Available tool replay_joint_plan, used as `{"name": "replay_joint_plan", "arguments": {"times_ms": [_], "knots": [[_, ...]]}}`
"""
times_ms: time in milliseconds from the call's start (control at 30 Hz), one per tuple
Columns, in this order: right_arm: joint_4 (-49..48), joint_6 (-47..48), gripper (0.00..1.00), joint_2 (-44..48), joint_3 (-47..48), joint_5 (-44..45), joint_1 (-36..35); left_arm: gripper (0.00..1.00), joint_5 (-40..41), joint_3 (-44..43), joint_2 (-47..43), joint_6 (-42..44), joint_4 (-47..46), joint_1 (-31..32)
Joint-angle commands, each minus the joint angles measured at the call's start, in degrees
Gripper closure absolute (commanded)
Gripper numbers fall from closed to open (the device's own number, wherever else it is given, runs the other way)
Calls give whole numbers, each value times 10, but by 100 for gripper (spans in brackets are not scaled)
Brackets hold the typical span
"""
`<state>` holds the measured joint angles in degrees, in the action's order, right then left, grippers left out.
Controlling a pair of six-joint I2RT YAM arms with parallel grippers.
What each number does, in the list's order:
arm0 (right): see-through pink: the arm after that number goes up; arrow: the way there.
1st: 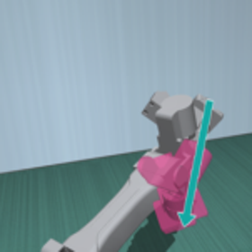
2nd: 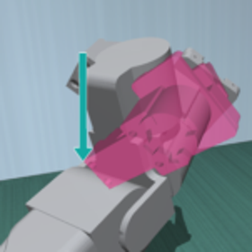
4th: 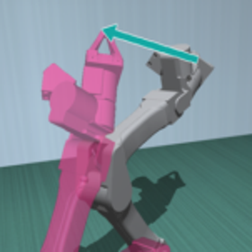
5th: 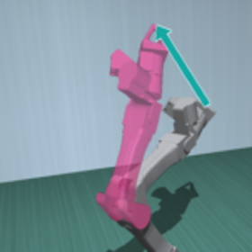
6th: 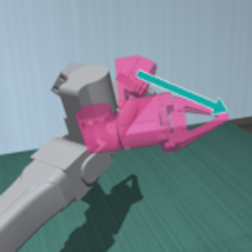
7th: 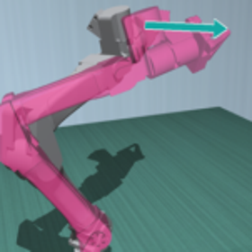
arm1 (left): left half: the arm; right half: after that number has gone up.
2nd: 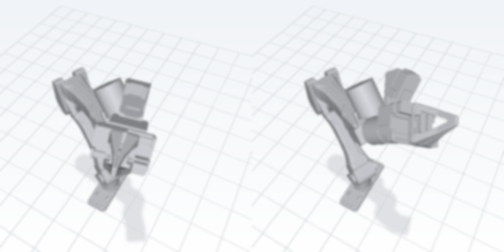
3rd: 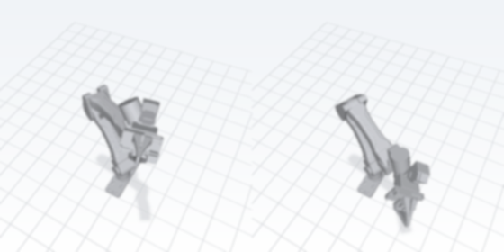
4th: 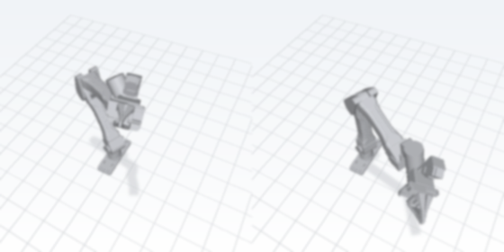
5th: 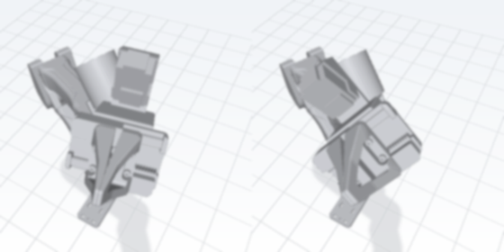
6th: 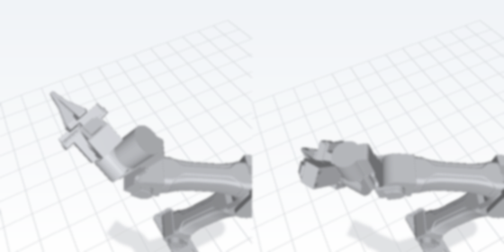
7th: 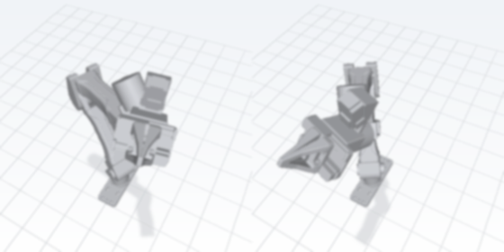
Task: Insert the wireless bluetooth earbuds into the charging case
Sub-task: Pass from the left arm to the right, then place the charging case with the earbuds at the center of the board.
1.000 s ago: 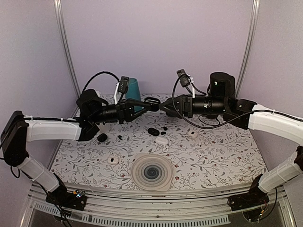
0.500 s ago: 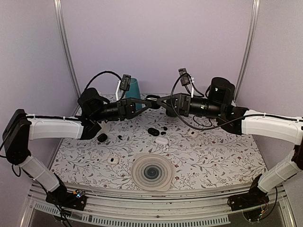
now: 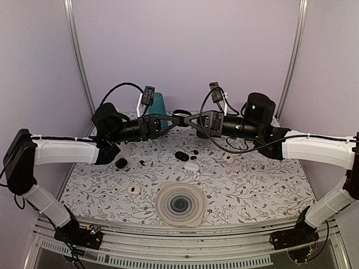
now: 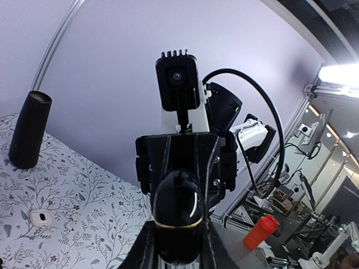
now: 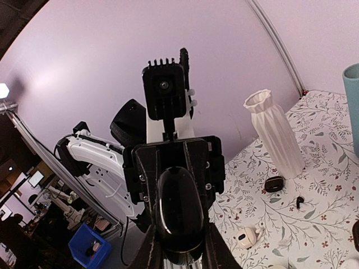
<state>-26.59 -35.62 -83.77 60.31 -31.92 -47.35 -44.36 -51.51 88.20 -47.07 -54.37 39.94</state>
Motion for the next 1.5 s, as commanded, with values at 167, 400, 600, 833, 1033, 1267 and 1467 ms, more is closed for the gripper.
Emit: {"name": "replay_joint_plan", "arguments": {"times_ms": [167,400,600,833,1033,1267,1467], "knots": [[-35,-21,97,0,-14,1,-2,67,32,32,2,28,-11,7],[-26,-7,97,25,-51,19,13,26,135,117,-49,99,23,22],[-7,7,97,45,-83,56,37,4,231,169,-75,145,68,38],[14,8,97,125,-196,168,73,4,377,219,-100,182,120,61],[100,-51,96,191,-285,235,135,4,375,221,-110,198,119,65],[159,-48,96,151,-306,175,275,4,346,159,-115,252,186,66],[156,-53,96,82,-312,148,355,4,344,143,-128,254,194,67]]}}
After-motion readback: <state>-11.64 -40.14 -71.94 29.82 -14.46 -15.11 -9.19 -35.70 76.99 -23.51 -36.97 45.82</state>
